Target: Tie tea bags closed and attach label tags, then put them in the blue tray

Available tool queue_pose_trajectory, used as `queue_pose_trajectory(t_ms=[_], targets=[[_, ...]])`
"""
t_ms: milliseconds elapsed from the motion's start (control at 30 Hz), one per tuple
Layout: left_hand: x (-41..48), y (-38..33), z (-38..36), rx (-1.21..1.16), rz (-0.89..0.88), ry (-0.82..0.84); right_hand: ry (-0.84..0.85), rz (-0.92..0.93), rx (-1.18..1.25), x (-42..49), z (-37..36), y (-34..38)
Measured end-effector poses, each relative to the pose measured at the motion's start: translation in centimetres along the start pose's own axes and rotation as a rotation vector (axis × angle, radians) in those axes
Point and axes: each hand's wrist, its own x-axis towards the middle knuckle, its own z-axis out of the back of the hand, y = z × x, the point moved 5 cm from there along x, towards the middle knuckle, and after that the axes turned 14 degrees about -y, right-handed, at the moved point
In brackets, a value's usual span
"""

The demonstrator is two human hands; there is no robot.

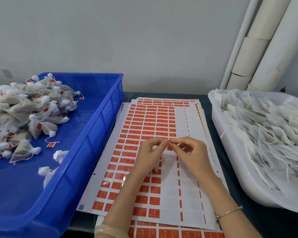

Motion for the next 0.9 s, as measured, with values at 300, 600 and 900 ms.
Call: queue_pose_trajectory(t_ms=[300, 600, 900], targets=[[0.0, 0.16, -0.15, 0.096, -0.064, -0.01, -0.028, -0.018, -0.035, 0.23, 0.11, -0.5], [-0.02, 0.24, -0.19, 0.156, -0.059, 0.0, -0.022, 0.017, -0.101, 0.28, 0.15, -0.56], [-0.15, 0.19, -0.29, 0.145, -0.101, 0.001, -0.093, 0.037, -0.13, 0.21, 0.13, -0.73]])
